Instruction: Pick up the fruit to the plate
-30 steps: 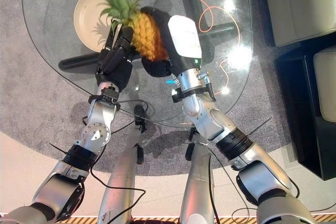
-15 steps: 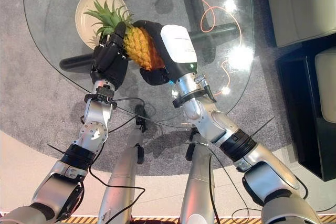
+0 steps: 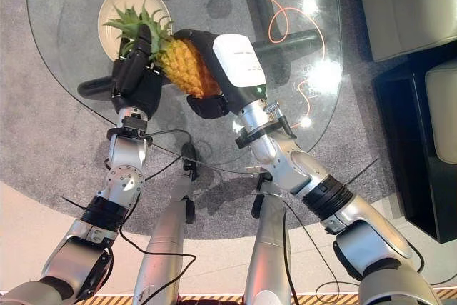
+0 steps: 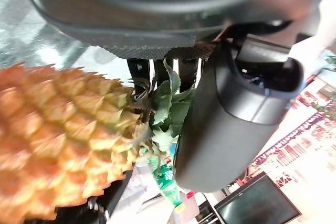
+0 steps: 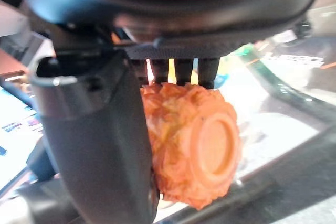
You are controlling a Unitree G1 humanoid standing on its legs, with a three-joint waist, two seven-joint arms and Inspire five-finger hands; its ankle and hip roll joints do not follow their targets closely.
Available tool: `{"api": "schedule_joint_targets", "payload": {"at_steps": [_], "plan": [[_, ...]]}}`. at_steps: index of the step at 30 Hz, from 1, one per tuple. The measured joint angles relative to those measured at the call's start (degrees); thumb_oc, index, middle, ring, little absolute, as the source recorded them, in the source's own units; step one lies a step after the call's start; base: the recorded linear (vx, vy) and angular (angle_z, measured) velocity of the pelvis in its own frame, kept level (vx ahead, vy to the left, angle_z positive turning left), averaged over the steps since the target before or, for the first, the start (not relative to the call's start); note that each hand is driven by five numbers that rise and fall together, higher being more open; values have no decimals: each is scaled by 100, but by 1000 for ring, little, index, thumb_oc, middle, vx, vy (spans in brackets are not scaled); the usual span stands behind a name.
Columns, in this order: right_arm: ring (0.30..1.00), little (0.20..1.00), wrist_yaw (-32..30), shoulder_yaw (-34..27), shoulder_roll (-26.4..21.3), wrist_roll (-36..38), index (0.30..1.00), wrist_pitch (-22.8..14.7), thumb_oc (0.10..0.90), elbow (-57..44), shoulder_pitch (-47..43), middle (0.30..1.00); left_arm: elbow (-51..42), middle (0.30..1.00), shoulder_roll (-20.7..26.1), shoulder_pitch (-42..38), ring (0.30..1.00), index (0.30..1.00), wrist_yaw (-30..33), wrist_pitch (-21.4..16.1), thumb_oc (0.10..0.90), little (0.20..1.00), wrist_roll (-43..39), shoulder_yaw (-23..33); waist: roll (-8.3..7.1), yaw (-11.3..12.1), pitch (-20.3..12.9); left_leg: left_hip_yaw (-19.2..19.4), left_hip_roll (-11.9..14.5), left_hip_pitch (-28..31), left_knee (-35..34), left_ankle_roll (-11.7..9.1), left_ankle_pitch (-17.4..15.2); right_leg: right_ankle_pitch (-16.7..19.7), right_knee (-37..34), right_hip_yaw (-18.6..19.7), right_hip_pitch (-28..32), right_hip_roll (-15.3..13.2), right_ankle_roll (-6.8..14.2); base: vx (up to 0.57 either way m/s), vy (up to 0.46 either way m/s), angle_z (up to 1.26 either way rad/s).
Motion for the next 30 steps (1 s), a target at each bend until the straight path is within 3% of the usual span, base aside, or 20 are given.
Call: {"api": "schedule_joint_targets", "payload": {"at_steps": [16, 18, 19, 20, 30], "plan": [[309, 211, 67, 144, -136, -36, 309, -192, 111, -81, -38, 309, 1, 300, 174, 29, 300, 300, 0, -21, 100, 200, -2, -1, 0, -9, 0, -4, -2, 0, -5, 2, 2, 0, -1, -3, 1, -1, 0, 0, 0, 0], [451, 376, 35, 161, -143, -35, 451, -193, 276, -81, -37, 451, 1, 300, 174, 29, 300, 300, 0, -34, 100, 200, -2, -7, 0, -12, 0, -4, -2, 1, -7, 2, 2, 0, -4, -3, 1, -1, 0, 0, 0, 0], [707, 675, -3, 184, -143, -33, 707, -192, 575, -81, -37, 707, 1, 300, 174, 29, 300, 300, 0, -55, 100, 200, -2, -16, 0, -12, 0, -3, -2, 1, -10, 1, 2, 0, -7, -3, 1, -1, 0, 0, 0, 0], [900, 900, -41, 199, -143, -32, 900, -193, 800, -81, -36, 900, 1, 300, 174, 29, 300, 300, 0, -102, 100, 200, -2, -37, 0, -12, 0, -3, -2, 1, -14, 2, 2, 0, -9, -3, 1, -1, 0, 0, 0, 0], [900, 900, -58, 215, -12, -10, 900, -193, 800, -81, 16, 900, -1, 300, 155, -176, 300, 300, 196, -417, 100, 200, 267, -106, 0, -1, 0, -2, -6, 0, -66, 8, 7, 1, -46, -5, -10, -2, 2, 0, 0, 0]]}}
